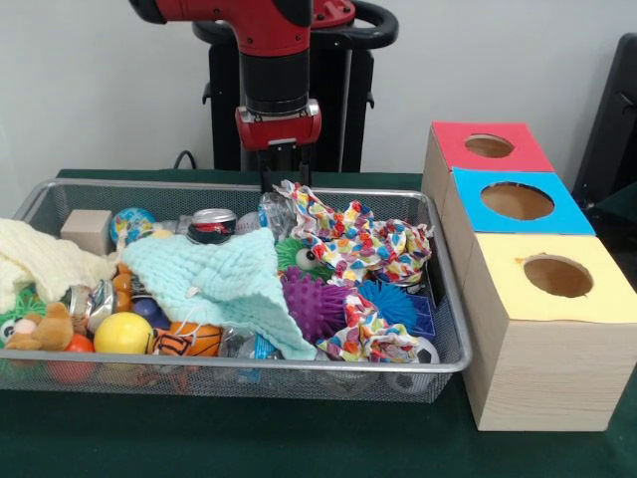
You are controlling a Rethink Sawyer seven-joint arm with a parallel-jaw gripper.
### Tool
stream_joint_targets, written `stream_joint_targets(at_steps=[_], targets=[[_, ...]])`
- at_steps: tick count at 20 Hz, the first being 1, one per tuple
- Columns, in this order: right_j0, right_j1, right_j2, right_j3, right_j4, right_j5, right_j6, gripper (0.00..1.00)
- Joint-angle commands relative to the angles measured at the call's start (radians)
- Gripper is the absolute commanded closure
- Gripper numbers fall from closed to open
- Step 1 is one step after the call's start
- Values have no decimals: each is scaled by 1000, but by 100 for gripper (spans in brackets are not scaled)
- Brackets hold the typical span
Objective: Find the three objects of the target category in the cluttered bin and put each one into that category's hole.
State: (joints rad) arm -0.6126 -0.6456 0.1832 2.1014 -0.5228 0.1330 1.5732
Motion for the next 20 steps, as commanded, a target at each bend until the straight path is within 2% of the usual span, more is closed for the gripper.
stream_joint_targets(at_steps=[1,4,8,20], targets=[[2,185,84,-224,-19,-96,80,100],[11,109,84,-175,3,-52,90,100],[9,54,101,-151,21,-7,83,100],[6,12,112,-135,29,30,76,100]])
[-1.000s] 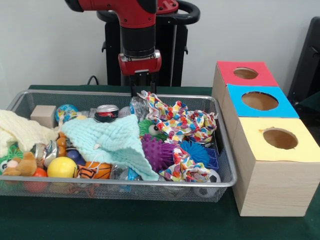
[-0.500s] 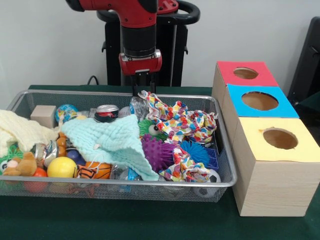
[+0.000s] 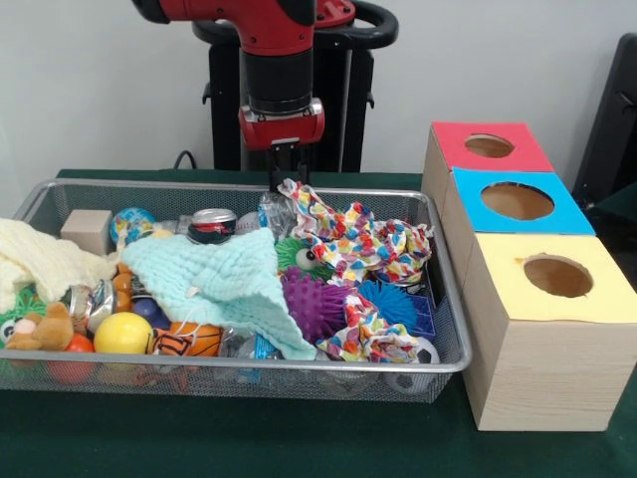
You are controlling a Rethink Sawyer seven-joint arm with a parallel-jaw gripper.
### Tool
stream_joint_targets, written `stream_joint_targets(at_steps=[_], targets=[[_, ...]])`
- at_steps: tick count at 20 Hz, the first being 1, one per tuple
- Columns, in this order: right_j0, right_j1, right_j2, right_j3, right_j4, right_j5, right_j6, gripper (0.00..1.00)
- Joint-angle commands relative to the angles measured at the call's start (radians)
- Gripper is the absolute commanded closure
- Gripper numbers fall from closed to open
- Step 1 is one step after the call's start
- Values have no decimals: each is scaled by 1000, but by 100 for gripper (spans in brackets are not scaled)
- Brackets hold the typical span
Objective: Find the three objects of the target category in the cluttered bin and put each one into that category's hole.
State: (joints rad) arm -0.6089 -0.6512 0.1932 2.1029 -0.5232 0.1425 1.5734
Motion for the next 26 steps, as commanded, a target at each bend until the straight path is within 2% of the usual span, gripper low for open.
stream_joint_targets(at_steps=[1,10,26], targets=[[3,12,102,-135,31,27,74,100],[11,-1,100,-141,35,63,67,100],[11,-8,101,-135,30,48,77,100]])
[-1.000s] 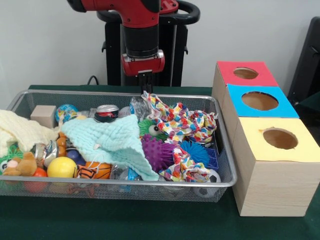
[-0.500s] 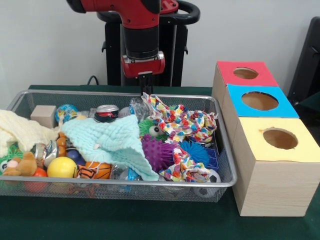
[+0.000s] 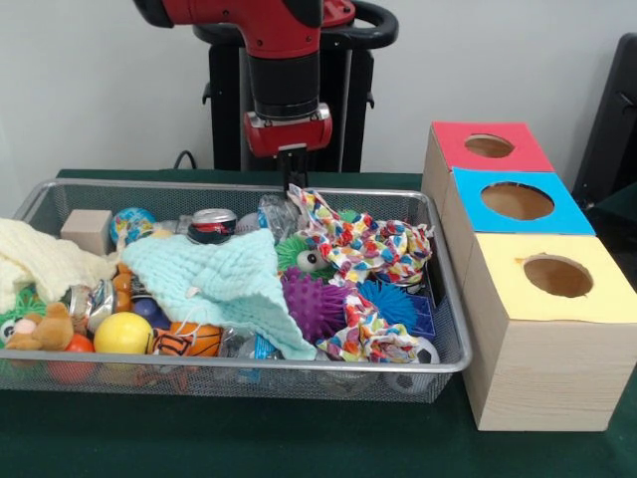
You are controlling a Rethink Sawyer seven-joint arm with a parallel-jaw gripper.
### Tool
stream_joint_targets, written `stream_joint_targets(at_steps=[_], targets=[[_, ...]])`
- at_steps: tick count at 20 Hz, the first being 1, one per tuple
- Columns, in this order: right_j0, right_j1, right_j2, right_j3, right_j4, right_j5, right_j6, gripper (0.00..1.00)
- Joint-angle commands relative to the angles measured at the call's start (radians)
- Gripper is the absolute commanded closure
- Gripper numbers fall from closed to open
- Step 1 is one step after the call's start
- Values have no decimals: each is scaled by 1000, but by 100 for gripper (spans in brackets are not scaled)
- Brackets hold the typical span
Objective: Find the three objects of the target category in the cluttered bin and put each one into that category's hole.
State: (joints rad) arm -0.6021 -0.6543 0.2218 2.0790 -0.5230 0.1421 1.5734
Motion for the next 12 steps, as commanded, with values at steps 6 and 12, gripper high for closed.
stream_joint_targets(at_steps=[6,12], targets=[[0,-2,74,-110,29,30,84,100],[-8,-1,88,-112,30,46,71,0]])
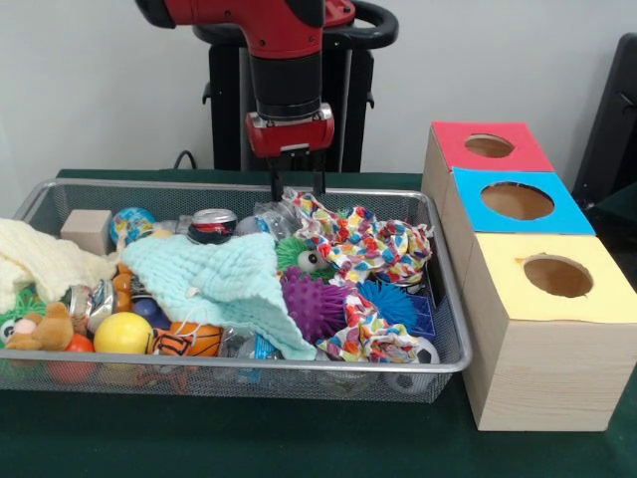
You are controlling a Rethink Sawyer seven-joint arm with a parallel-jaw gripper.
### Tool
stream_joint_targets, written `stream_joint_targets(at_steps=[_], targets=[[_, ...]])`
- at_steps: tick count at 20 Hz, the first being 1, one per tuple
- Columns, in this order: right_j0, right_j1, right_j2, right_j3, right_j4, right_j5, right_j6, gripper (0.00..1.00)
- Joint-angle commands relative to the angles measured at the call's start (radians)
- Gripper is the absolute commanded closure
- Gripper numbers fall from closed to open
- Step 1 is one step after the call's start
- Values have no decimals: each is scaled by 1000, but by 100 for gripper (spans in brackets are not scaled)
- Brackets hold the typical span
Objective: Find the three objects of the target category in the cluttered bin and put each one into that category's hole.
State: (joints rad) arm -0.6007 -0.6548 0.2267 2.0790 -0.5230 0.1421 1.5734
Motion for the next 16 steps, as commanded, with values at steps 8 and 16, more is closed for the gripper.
stream_joint_targets(at_steps=[8,16], targets=[[-11,-14,88,-113,34,67,63,0],[-45,-87,126,-104,67,171,15,0]])
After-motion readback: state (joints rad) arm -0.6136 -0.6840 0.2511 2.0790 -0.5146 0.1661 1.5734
